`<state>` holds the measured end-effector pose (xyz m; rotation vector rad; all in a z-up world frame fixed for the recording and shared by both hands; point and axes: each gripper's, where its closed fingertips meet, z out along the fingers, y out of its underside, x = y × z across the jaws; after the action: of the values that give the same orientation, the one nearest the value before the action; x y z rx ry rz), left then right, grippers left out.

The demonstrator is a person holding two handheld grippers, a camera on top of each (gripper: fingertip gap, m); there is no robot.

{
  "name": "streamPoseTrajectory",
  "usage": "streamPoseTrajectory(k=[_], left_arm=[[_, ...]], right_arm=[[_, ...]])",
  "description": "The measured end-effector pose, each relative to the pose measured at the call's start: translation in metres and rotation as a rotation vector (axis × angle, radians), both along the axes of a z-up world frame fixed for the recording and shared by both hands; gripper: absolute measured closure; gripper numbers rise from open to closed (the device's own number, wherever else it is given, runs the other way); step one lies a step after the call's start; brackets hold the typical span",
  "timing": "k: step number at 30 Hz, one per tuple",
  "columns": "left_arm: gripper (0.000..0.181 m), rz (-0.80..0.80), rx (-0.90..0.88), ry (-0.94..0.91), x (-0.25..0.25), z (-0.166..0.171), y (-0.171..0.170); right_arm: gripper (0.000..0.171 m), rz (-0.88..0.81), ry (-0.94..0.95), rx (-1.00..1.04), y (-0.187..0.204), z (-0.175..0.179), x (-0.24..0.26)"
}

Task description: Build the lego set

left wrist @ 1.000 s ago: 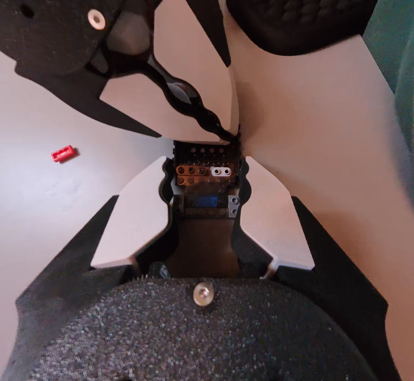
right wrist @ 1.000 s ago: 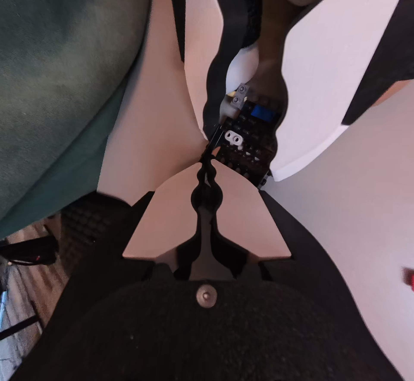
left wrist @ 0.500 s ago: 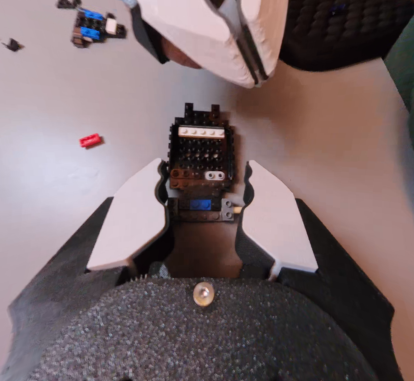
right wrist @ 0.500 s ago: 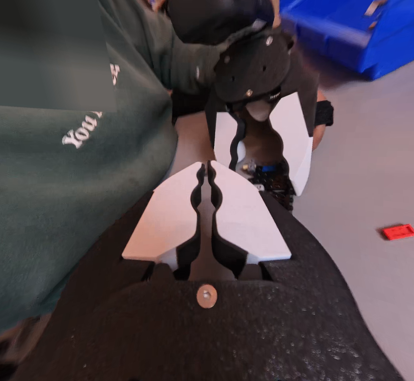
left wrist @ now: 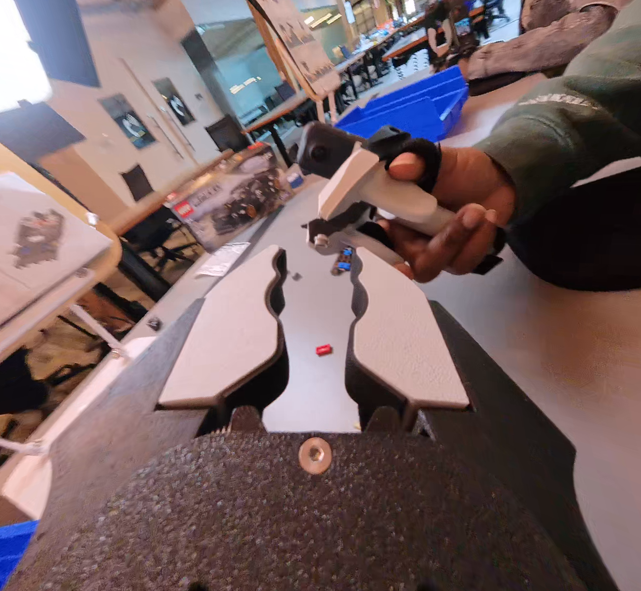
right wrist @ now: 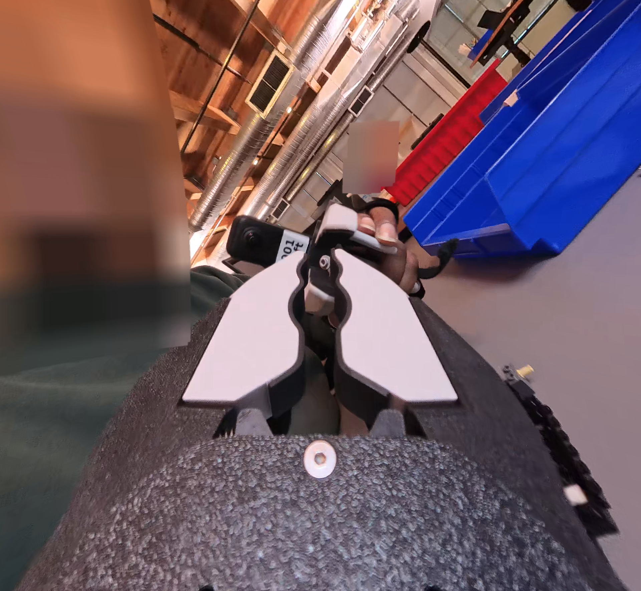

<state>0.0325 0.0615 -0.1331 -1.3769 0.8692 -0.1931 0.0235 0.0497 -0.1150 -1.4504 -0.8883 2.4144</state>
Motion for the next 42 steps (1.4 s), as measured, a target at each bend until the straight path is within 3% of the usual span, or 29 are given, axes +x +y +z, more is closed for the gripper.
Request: streamPoseTrajectory(k=[7,15,20,23,26,29,35,39,42], left_arm=[[0.175,0.068,0.142,0.087,-0.009,0.013,-0.007],[0.178,0.082,0.145,0.106,-0.02,0.016,-0.006],[0.179,0.335,0.007,0.142,-0.106,0.021,0.013],[0.178,0.54,-0.254,0.146,-0.174,-0.006,0.018],[0.152,0.597,-0.593,0.106,-0.203,-0.052,0.009],[0.12,0.582,-0.797,0.134,-0.207,-0.087,-0.002],[0.109,0.461,-0.832,0.154,-0.186,-0.099,-0.01],[0.128,0.424,-0.738,0.152,-0.181,-0.088,-0.011],[0.181,0.347,-0.52,0.055,-0.165,-0.052,-0.012]], right_arm=[[0.162,-0.004,0.014,-0.027,-0.001,0.005,-0.007],[0.157,-0.06,0.012,-0.023,0.01,0.003,-0.005],[0.156,-0.2,-0.063,0.136,0.034,-0.005,0.011],[0.157,-0.281,-0.129,0.232,0.047,-0.015,0.024],[0.157,-0.34,-0.175,0.259,0.06,-0.024,0.032],[0.158,-0.35,-0.209,0.265,0.064,-0.031,0.034],[0.158,-0.363,-0.23,0.292,0.068,-0.033,0.036],[0.158,-0.395,-0.232,0.311,0.077,-0.026,0.041],[0.158,-0.414,-0.234,0.336,0.081,-0.019,0.044]])
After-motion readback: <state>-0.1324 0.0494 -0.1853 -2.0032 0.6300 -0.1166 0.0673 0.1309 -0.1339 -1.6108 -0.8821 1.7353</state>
